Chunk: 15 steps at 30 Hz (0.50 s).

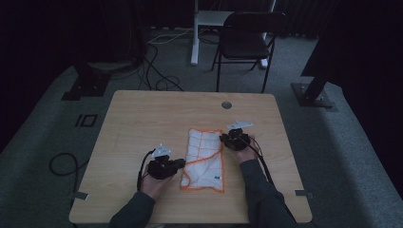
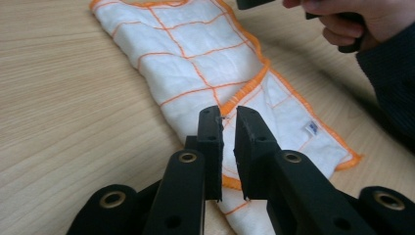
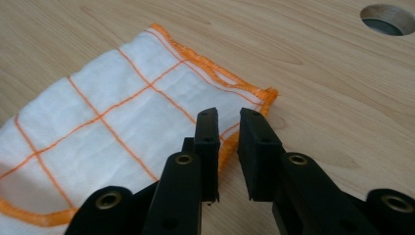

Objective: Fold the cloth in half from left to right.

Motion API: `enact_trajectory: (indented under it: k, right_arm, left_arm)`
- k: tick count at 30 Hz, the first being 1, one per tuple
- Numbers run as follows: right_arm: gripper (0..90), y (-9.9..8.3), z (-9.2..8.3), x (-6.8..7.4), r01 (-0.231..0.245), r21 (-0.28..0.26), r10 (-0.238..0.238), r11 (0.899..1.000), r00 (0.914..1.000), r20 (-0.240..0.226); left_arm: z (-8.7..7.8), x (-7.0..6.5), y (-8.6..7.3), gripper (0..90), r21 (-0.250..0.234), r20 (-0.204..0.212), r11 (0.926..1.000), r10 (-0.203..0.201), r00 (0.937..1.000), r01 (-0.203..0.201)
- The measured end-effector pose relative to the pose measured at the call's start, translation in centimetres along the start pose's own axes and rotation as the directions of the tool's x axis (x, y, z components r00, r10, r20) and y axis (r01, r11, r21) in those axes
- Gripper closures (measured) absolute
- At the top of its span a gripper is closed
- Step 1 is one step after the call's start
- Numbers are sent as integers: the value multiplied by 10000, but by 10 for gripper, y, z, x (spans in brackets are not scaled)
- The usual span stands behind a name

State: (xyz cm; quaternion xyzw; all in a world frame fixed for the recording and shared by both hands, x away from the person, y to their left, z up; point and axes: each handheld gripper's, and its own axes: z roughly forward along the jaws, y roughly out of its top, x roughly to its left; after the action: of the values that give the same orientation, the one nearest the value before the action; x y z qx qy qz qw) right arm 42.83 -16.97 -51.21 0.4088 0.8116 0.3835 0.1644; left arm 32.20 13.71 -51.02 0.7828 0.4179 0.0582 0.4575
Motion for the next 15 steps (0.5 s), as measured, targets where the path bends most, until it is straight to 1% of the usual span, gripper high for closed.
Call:
enact_trajectory:
  k: [2, 3, 4, 5, 8, 10, 11, 12, 14, 15]
  right_arm:
    - [759, 0, -1, 1, 53, -18, -54, 10000, 10000, -64]
    - [751, 0, -1, 2, 29, -10, -29, 10000, 9999, -118]
    - [751, 0, -1, 2, 29, -10, -29, 10000, 9999, -118]
    - [744, 0, -1, 3, 75, -20, -75, 10000, 9999, -131]
    - [738, -1, 0, 6, 109, 9, -109, 9999, 9997, -199]
    - [732, -1, 1, 6, 142, 46, -141, 9999, 9996, -226]
    - [729, -1, 1, 7, 156, 39, -155, 9999, 9996, -232]
    - [728, -1, 0, 7, 154, 14, -153, 9999, 9996, -248]
    - [726, -1, 0, 7, 164, -17, -165, 9999, 9995, -263]
    - [725, -1, 0, 8, 176, -14, -177, 9998, 9994, -282]
  left_arm:
    - [0, 2, 0, 796, -40, -59, 10000, -61, 10000, 61]
    - [0, 2, 0, 787, 27, -149, 10000, -71, 9999, 71]
    - [0, 2, 0, 780, 27, -149, 10000, -71, 9999, 71]
    - [2, 4, -1, 780, 62, -344, 10000, -68, 9994, 70]
    - [6, 10, -4, 783, 171, -662, 9997, -164, 9977, 175]
    - [8, 13, -6, 797, 292, -748, 9991, -271, 9968, 294]
    - [8, 13, -8, 799, 347, -709, 9989, -295, 9970, 320]
    - [8, 13, -9, 798, 362, -543, 9988, -297, 9981, 317]
    - [8, 9, -10, 747, 225, -131, 9996, -189, 9997, 192]
    - [8, 7, -9, 722, 175, -49, 9998, -119, 9999, 120]
